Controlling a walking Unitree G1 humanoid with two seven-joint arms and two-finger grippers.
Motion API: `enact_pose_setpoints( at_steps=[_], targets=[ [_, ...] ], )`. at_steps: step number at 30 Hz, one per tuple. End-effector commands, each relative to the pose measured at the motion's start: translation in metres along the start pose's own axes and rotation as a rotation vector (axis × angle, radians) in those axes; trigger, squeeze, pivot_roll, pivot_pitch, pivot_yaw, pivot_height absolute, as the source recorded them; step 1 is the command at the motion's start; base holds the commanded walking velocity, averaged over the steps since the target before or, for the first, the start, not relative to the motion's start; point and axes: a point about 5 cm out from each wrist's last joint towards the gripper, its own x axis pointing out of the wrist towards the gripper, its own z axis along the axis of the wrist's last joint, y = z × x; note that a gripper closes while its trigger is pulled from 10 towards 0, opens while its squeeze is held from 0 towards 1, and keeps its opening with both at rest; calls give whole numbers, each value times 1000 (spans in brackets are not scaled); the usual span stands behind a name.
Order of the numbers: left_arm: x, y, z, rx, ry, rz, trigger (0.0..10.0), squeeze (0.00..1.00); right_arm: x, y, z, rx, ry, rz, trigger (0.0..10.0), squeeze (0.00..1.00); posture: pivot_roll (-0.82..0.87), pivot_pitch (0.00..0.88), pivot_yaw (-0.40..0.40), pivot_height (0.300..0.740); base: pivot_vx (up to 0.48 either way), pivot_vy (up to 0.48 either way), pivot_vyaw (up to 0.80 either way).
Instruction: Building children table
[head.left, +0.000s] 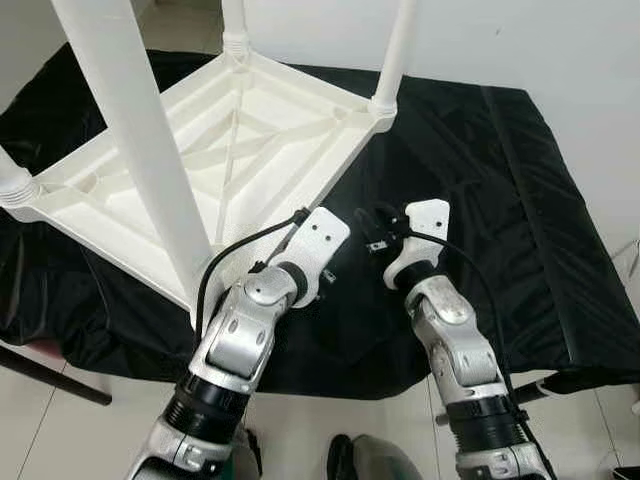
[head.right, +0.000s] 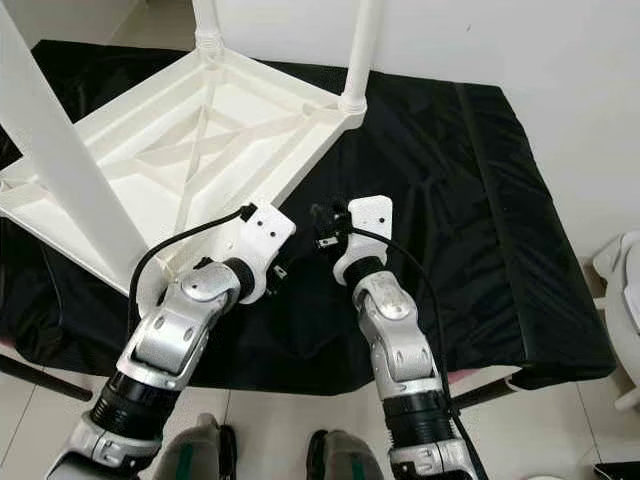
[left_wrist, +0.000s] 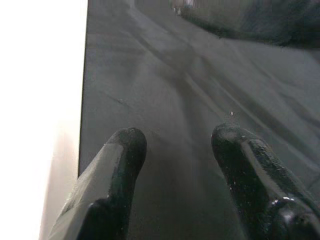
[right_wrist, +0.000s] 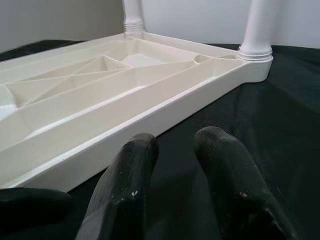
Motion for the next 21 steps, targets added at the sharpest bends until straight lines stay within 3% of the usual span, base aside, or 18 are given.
enact_pose_setpoints(
  at_steps=[1,7,11,14,21],
  targets=[
    [3,12,-2,-13,32,243,10000,0,3,-3,-2,-6,14,-38,10000,0,4,65,-34,740,0,0,0],
    [21,16,4,-51,62,310,10000,0,4,1,5,22,-12,-34,10000,0,-10,79,-30,740,0,0,0],
    [23,17,4,-57,73,336,10000,0,3,1,4,22,-11,-35,10000,0,-13,81,-30,740,0,0,0],
    [26,28,-5,-37,144,440,10000,0,0,-3,3,19,-5,-60,10000,0,-27,88,-22,740,0,0,0],
    [23,48,-20,8,226,558,10000,0,-2,-6,3,18,-3,-81,10000,0,-31,89,-21,740,0,0,0]
  ],
)
